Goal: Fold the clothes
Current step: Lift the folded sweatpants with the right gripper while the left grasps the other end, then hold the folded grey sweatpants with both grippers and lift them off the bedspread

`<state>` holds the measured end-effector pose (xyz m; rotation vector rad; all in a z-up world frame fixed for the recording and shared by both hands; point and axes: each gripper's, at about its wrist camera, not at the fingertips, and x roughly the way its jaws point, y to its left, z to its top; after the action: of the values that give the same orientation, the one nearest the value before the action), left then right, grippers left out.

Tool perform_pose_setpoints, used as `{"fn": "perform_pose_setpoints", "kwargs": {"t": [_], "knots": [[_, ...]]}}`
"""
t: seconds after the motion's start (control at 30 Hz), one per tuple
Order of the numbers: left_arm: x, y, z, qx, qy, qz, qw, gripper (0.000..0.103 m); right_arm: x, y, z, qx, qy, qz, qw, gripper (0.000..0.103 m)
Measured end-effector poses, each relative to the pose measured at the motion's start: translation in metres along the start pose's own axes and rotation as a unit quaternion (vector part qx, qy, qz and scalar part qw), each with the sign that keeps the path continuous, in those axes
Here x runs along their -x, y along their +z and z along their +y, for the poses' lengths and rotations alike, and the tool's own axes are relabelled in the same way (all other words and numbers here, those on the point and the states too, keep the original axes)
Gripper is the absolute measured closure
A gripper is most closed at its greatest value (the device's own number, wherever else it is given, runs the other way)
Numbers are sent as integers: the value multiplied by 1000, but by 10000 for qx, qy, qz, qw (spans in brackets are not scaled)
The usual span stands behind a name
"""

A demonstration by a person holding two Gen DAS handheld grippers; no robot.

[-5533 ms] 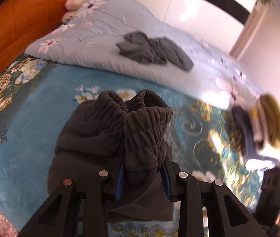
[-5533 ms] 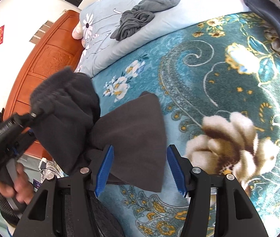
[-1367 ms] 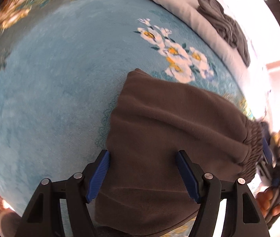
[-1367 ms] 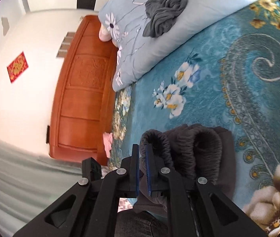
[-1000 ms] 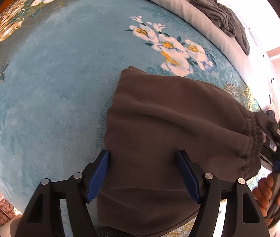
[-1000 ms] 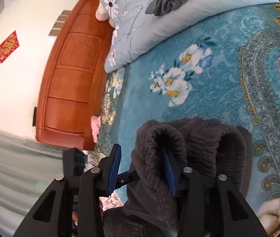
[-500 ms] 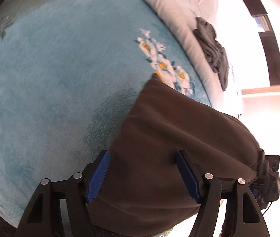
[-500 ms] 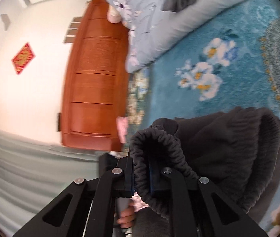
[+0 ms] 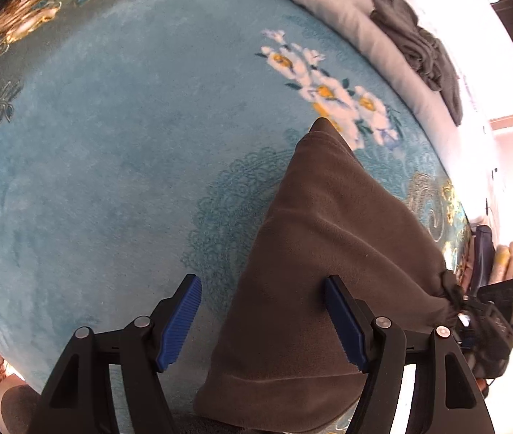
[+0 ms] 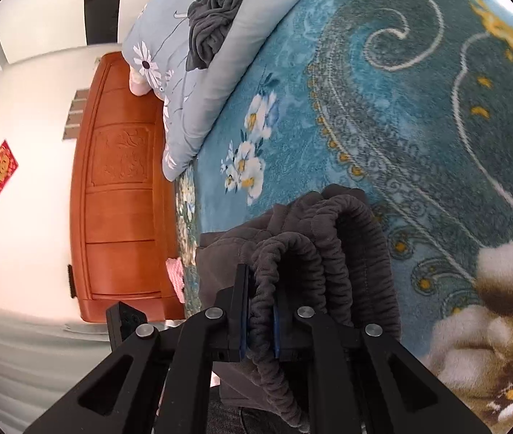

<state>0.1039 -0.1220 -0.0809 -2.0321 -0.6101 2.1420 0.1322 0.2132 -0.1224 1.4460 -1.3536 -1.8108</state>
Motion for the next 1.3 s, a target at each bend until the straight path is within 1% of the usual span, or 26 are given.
{"fn": "perform_pose_setpoints", "kwargs": {"t": [0.07, 0.17, 0.27, 0.33, 0.37, 0.43, 0.47, 0.53, 0.57, 0.6, 0.67, 0.7, 0.77, 0.83, 0.97, 1.0, 1.07, 1.17, 1.2, 1.23, 1.3], "knots": [[6, -2, 2, 39, -51, -111, 9999, 29, -2, 6, 10, 194, -140, 71, 9997, 90], [24, -12, -1, -25, -70, -504, 9987, 29, 6, 12, 28, 637, -401, 64, 9971, 87], [44, -22, -12, -267, -168, -772, 9965, 29, 25, 10, 39, 1005, -705, -147, 9923, 86], [51, -31, -29, -500, -288, -869, 9945, 29, 39, 6, 48, 1238, -946, -362, 9871, 82], [53, -35, -38, -629, -337, -900, 9934, 29, 45, 3, 52, 1353, -1066, -469, 9839, 82], [51, -41, -59, -975, -353, -846, 9910, 29, 47, -4, 69, 1691, -1013, -459, 9793, 82], [44, -44, -70, -1154, -284, -753, 9901, 29, 43, -10, 79, 1907, -988, -395, 9759, 82], [27, -49, -81, -1249, -45, -515, 9908, 29, 27, -22, 95, 2333, -938, -99, 9678, 79], [19, -50, -84, -1241, 60, -409, 9914, 29, 19, -27, 100, 2502, -902, 68, 9640, 75], [14, -50, -81, -1072, 120, -345, 9936, 29, 14, -29, 100, 2578, -962, 135, 9613, 73], [7, -49, -76, -881, 164, -285, 9956, 29, 9, -28, 91, 2542, -1279, 117, 9586, 73], [5, -49, -75, -857, 183, -271, 9958, 29, 8, -25, 83, 2430, -1306, 122, 9611, 73], [1, -49, -80, -978, 344, -242, 9943, 29, 5, -19, 67, 2199, -1342, 136, 9661, 73], [-2, -49, -84, -1085, 496, -226, 9926, 29, 0, -15, 57, 2093, -1363, 128, 9682, 74], [-6, -48, -82, -1027, 551, -155, 9931, 29, -10, -6, 47, 1880, -1313, 101, 9733, 74], [-5, -48, -81, -1010, 515, -166, 9934, 29, -12, -5, 46, 1855, -1310, 112, 9738, 74], [3, -50, -77, -980, 325, -259, 9943, 29, -15, -3, 44, 1808, -1306, 136, 9747, 74], [20, -47, -69, -887, -105, -450, 9950, 29, -9, -7, 50, 1915, -1222, 173, 9737, 74], [29, -45, -64, -837, -209, -543, 9948, 29, -6, -8, 46, 1869, -1196, 159, 9749, 73], [35, -42, -60, -804, -249, -616, 9945, 29, -2, -9, 42, 1819, -1171, 144, 9762, 72], [47, -33, -48, -738, -283, -740, 9941, 20, 4, -12, 34, 1719, -1120, 113, 9787, 59]]}}
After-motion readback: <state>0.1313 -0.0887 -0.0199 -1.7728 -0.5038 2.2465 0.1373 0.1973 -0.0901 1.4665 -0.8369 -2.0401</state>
